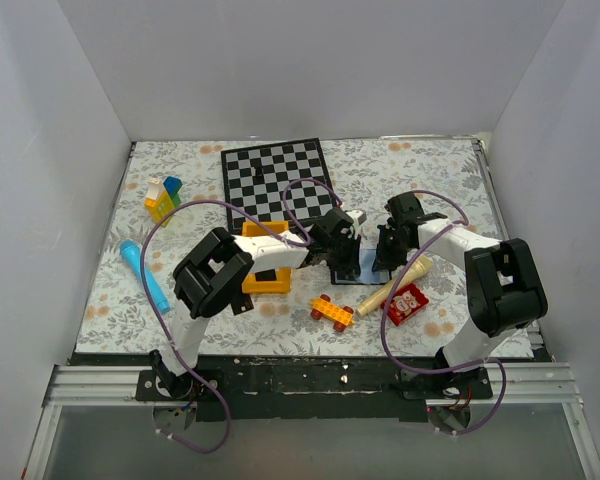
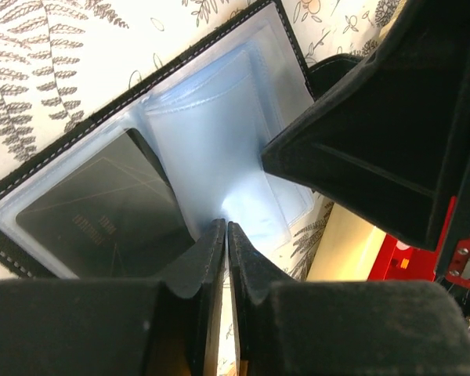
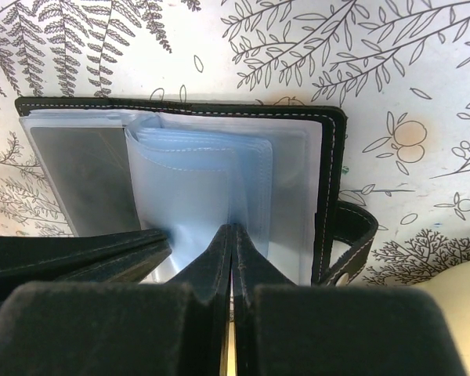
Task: Put the credit cards into the card holder
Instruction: Insert the credit card into the card holder.
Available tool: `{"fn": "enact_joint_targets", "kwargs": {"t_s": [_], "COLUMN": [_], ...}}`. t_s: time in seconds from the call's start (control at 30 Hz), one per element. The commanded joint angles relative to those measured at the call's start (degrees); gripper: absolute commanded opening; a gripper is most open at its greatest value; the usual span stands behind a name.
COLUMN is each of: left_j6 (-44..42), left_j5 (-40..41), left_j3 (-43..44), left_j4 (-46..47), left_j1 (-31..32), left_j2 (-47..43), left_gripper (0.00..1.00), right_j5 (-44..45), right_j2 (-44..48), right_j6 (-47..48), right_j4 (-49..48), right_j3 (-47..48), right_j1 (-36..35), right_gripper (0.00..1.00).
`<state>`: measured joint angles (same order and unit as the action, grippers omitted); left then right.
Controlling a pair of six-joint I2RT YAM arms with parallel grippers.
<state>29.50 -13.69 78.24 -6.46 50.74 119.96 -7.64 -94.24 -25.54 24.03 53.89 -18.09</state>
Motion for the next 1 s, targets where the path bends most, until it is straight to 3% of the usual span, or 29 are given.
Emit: {"fn": "enact_joint_targets", "kwargs": {"t_s": [0.0,0.3,0.7,0.97], "left_j6": [-0.14,2.06,1.53,0.74], "left_j5": [2.09,3.06,8.86,6.58], "left_j3": [-0.28,-4.31,-8.98,-9.07], "left_j4": [-5.75,-5.05,-7.78,-7.52], "left_j1": [-0.46,-5.47,-6.36,-6.36], "left_j2": [-5.87,-12.82,-11.68,-8.96], "left_gripper": [0.07,0.14,0.13,0.11], "right_j5": [1.31,1.14,0.43,-1.06], "right_j2": [-1.04,-1.30,-1.74,-2.62], "right_j6": [-0.39,-0.39,-0.39,0.14], "right_j4": [1.19,1.11,1.11,0.75], "right_j3": [1.84,1.83,2.19,3.33], "right_j1": [-0.28,-0.37,-0.37,-0.98], "right_gripper": [0.01,0.01,0.01,0.01]}}
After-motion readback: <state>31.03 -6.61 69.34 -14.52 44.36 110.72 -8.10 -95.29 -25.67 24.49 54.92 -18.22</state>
